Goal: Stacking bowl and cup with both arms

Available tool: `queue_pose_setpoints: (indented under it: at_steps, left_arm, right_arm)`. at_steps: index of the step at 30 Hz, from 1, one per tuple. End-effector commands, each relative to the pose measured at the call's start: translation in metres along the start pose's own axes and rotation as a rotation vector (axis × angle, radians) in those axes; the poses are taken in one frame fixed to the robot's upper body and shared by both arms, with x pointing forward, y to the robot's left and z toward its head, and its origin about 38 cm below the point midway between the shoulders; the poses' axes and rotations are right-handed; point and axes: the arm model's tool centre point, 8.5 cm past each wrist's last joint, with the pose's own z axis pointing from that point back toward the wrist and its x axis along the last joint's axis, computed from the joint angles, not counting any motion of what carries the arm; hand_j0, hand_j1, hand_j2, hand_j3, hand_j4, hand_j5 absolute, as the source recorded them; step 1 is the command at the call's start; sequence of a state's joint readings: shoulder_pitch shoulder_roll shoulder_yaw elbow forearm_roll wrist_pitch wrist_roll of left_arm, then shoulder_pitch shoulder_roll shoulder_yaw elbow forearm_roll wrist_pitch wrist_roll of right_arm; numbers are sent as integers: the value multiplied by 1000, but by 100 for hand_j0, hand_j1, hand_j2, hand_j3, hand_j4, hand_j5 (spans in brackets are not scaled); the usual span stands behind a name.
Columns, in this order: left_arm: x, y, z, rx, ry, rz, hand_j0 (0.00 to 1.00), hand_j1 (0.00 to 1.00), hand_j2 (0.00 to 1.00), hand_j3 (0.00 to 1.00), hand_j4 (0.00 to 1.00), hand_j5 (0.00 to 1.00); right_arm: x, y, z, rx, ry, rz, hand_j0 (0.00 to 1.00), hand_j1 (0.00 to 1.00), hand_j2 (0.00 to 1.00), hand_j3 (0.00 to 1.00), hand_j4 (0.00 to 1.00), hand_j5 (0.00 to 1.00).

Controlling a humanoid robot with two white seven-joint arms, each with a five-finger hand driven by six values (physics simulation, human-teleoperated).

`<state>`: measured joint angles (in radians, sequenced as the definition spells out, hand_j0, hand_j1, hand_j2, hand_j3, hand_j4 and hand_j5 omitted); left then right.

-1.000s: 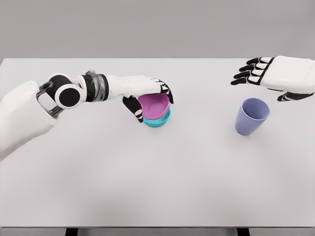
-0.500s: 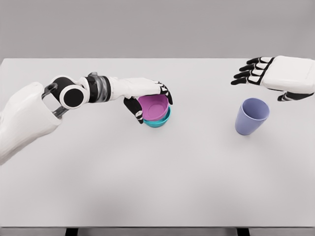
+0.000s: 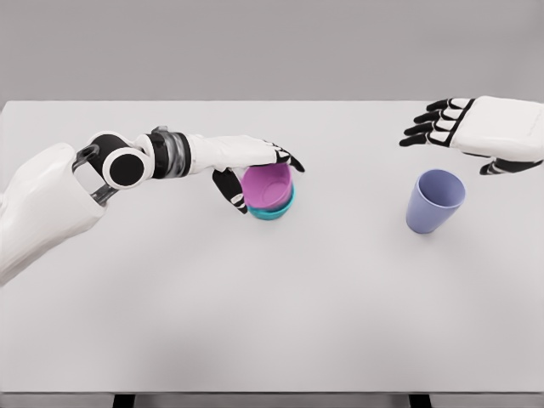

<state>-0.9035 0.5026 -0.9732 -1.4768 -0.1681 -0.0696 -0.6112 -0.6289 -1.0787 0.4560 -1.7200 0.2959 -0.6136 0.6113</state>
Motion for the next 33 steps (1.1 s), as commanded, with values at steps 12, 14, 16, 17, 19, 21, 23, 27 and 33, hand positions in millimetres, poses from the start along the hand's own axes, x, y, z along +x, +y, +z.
queue_pose_setpoints:
  at_steps: [12, 14, 16, 17, 19, 21, 23, 27, 33]
  left_arm:
    - [19, 25, 49, 76, -91, -56, 100, 100, 100, 100, 100, 100]
    - [23, 37, 77, 132, -210, -185, 100, 100, 100, 100, 100, 100]
    - [23, 36, 102, 153, -307, -288, 100, 100, 100, 100, 100, 100]
    - [21, 34, 116, 176, -350, -303, 100, 100, 100, 100, 100, 100]
    - [5, 27, 140, 222, -335, -231, 100, 100, 100, 100, 100, 100]
    - [-14, 18, 170, 270, -301, -133, 100, 100, 100, 100, 100, 100]
    - [-28, 11, 193, 294, -271, -69, 100, 100, 100, 100, 100, 100]
    - [-70, -12, 214, 355, -211, 129, 100, 100, 100, 100, 100, 100]
    - [-88, -53, 219, 382, -209, 314, 100, 100, 100, 100, 100, 100]
  right_arm:
    - [-1, -1, 1, -3, 2, -3, 100, 100, 100, 100, 100, 100]
    - [-1, -1, 1, -3, 2, -3, 100, 100, 100, 100, 100, 100]
    - [0, -1, 1, -4, 1, -2, 100, 100, 100, 100, 100, 100]
    - [-1, -1, 1, -2, 3, -2, 100, 100, 100, 100, 100, 100]
    - [-1, -1, 1, -3, 2, -3, 100, 100, 100, 100, 100, 100]
    - [-1, -1, 1, -1, 4, -2, 100, 100, 100, 100, 100, 100]
    - [-1, -1, 2, 1, 6, -2, 100, 100, 100, 100, 100, 100]
    - [-5, 1, 11, 24, 27, 4, 100, 100, 100, 100, 100, 100]
    - [-5, 6, 13, 39, 30, -7, 100, 100, 100, 100, 100, 100]
